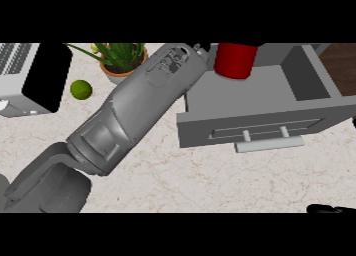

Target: Pick up the can, place it into the drawer and close the drawer

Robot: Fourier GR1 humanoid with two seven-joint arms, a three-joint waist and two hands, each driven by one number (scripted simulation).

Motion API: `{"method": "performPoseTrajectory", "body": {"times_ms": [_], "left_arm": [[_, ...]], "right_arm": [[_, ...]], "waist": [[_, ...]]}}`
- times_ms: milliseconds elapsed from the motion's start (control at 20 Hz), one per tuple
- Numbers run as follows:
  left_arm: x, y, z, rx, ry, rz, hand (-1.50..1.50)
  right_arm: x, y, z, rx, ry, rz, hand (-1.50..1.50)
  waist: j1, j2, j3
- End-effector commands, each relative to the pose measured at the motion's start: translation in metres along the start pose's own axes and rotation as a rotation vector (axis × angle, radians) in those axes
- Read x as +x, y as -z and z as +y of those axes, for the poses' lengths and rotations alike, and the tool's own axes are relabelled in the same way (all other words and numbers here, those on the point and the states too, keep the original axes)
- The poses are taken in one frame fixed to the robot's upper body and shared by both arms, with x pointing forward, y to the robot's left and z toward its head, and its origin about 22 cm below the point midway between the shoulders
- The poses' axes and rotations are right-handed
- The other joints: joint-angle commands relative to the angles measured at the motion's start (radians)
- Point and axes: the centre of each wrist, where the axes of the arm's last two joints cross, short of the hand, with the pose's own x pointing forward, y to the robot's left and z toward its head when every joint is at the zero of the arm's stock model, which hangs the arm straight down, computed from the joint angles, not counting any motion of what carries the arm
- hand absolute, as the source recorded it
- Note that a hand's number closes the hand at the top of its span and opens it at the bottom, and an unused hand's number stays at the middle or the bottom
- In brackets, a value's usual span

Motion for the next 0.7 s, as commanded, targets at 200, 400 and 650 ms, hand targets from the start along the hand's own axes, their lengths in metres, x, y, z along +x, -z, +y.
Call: {"method": "performPoseTrajectory", "body": {"times_ms": [200, 400, 650], "left_arm": [[-0.013, 0.002, 0.002, 0.012, 0.063, -0.035, 1.50], [-0.034, -0.007, -0.001, 0.046, 0.082, -0.006, -1.50], [-0.049, -0.009, 0.001, 0.090, 0.089, 0.019, -1.50]], "right_arm": [[-0.004, 0.007, 0.012, 0.003, -0.002, -0.017, -1.50], [-0.001, 0.014, 0.013, 0.027, 0.000, -0.011, -1.50], [0.009, -0.001, 0.003, 0.052, -0.018, -0.019, -1.50]], "waist": [[-0.010, 0.007, 0.000], [-0.023, 0.007, 0.000], [-0.037, 0.004, 0.000]]}}
